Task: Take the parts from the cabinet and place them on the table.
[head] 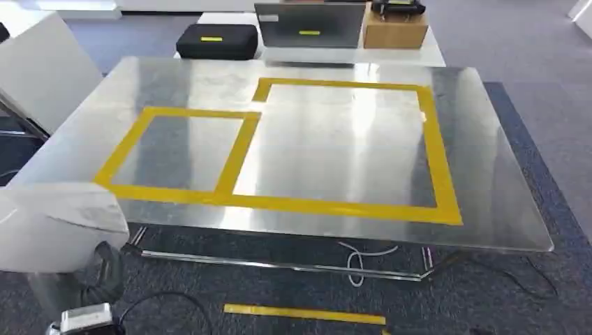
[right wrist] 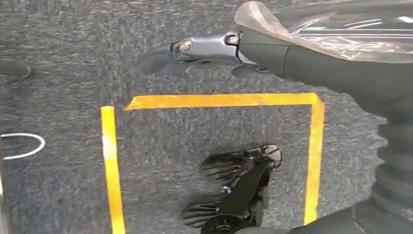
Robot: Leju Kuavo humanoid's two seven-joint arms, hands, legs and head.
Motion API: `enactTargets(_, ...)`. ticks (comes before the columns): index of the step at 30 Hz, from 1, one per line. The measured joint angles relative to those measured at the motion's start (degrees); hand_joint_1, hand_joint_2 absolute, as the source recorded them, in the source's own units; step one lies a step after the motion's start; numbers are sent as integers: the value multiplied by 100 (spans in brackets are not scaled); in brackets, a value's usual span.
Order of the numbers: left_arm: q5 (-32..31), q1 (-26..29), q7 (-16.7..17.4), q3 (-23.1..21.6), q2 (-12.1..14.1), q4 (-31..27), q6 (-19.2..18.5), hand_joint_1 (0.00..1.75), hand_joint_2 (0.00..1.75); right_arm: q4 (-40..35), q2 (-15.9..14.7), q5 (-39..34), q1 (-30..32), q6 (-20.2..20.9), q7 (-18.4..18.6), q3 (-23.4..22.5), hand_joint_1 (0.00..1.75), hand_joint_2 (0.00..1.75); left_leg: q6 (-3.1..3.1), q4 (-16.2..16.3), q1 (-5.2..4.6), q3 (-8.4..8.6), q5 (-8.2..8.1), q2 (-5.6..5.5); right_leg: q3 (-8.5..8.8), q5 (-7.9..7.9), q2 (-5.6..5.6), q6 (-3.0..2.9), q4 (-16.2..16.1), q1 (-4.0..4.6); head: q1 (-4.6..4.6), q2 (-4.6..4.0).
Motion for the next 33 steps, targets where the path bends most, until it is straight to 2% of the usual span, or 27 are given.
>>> enactTargets(1,2,3,11,0,2,2,2,175,175,0,0,4,2,0,-2,0,0,175,26,-59,3,22,-33,-2,102,45,-2,40,54,13,4,0)
enactTargets(2,-4,0,9,0,4,0,0,175,175,0,-2,4,-8,0,2,-2,0,175,49,-97,33,124,-32,-22,156,39,-5,56,37,11,2,0)
enactTargets(4,-2,-14,9,-4,2,-4,2,175,175,2,-7,15,-36,13,-4,0,0,175,106,-190,64,300,-67,-3,-4,-114,8,80,368,12,24,0)
enactTargets(5,-2,-35,9,-9,0,-4,0,175,175,2,-7,20,-50,9,-2,2,0,175,138,-190,65,312,-92,-3,-243,-249,11,104,734,2,28,0)
enactTargets(7,-4,-26,9,-11,2,-2,0,175,175,0,-17,22,-31,2,2,-2,0,175,151,-189,52,351,-164,-11,-818,-563,11,146,1498,-3,26,0)
enactTargets(8,-9,-26,24,-11,7,-2,0,175,175,0,-17,24,-17,0,4,-4,0,175,148,-188,49,385,-202,-24,-1010,-540,12,156,1643,-3,31,0)
enactTargets(9,-20,-26,42,-11,11,-2,-2,175,175,0,-17,35,-11,0,9,-4,0,175,141,-187,49,440,-241,-33,-1073,-340,11,160,1525,-4,28,0)
enactTargets(10,-22,-30,50,-11,15,-2,-4,175,175,0,-17,41,-12,0,13,-4,0,175,129,-187,49,505,-288,-36,-1026,-24,11,151,1211,-4,35,0)
enactTargets(11,-35,-31,70,-11,19,-2,-4,175,175,0,-17,48,-14,-2,15,-4,0,175,111,-187,50,586,-340,-35,-902,350,10,139,753,-6,35,0)
enactTargets(12,-59,-32,96,-13,20,-4,-7,175,175,0,-17,57,-13,-2,20,-4,0,175,88,-189,52,671,-392,-28,-774,637,9,117,315,-4,35,0)
enactTargets(13,-77,-42,112,-13,28,-4,-9,175,175,2,-17,74,-18,7,26,-4,0,175,66,-203,55,709,-405,-24,-787,491,18,91,386,27,9,-2)
enactTargets(14,-94,-52,144,-17,31,-4,-11,175,175,2,-17,78,-21,11,26,-2,0,175,30,-186,49,653,-412,-24,-770,385,-4,52,160,51,43,0)
enactTargets(15,-103,-48,204,-22,35,-4,-15,175,175,0,-17,92,-4,11,39,-4,0,175,-12,-182,47,658,-439,-29,-719,539,3,-12,226,52,33,0)
enactTargets(17,-116,-43,269,-26,52,-7,-9,175,175,0,-17,98,15,33,37,-7,0,175,-67,-140,46,691,-425,-27,-690,524,22,-80,195,42,39,0)
enactTargets(18,-131,-48,317,-26,70,-9,-9,175,175,0,-13,105,8,48,39,-9,0,175,-92,-82,52,671,-467,-22,-626,540,30,-107,134,-4,35,0)
enactTargets(19,-164,-57,323,-28,79,-11,-7,175,175,0,-13,111,-1,50,39,-9,0,175,-135,88,50,608,-553,-19,-583,534,41,-118,102,-9,22,0)
enactTargets(21,-245,-78,367,-35,111,-13,-7,175,175,0,-13,133,-14,55,39,-11,0,175,-210,836,94,208,-908,-16,-552,518,57,-151,95,-18,2,0)
enactTargets(23,-358,-66,472,-37,140,-11,-11,175,175,0,-13,142,-12,55,50,-20,0,175,-247,1458,138,-199,-1095,-16,-537,495,83,-162,95,-19,0,0)
enactTargets(24,-413,-66,527,-44,151,-11,-11,175,175,0,-13,146,-13,55,61,-31,0,175,-270,1424,154,-241,-977,-15,-522,485,107,-158,95,-22,2,0)
enactTargets(25,-468,-66,590,-52,164,-11,-13,175,175,0,-11,155,-13,55,70,-42,0,175,-272,1170,165,-166,-742,-15,-498,473,135,-142,95,-29,2,0)
enactTargets(27,-598,-67,729,-59,173,-11,-50,175,175,0,-9,173,-17,57,74,-46,0,175,-261,295,169,168,-147,-16,-439,444,165,-110,95,-55,0,0)
enactTargets(28,-693,-72,842,-59,173,-11,-96,175,175,0,-7,184,-14,66,74,-50,0,175,-251,-2,163,285,-60,-22,-481,428,184,-81,93,-60,2,0)
enactTargets(29,-737,-79,910,-59,181,-7,-131,175,175,0,-7,190,-18,70,74,-57,0,175,-237,-94,132,230,-338,-10,-441,424,208,-41,108,-43,-7,0)
enactTargets(30,-776,-78,968,-57,188,-4,-160,175,175,0,-7,197,-15,76,76,-61,0,175,-185,-120,129,238,-242,-13,-470,403,201,18,103,-36,-5,0)
enactTargets(31,-778,-70,992,-50,195,-4,-164,175,175,0,-7,199,-4,83,72,-70,0,175,-170,-141,135,259,-141,-19,-515,383,198,40,82,-27,6,0)
enactTargets(32,-793,-72,1008,-46,203,-2,-164,175,175,-4,-9,201,-3,85,74,-92,0,175,-232,-174,162,272,-96,-18,-491,314,185,-63,93,-24,9,0)
enactTargets(33,-807,-81,1012,-46,210,0,-166,175,175,-4,-7,201,-8,85,74,-101,0,175,-230,-174,162,272,-92,-24,-485,354,179,-259,86,-13,15,0)
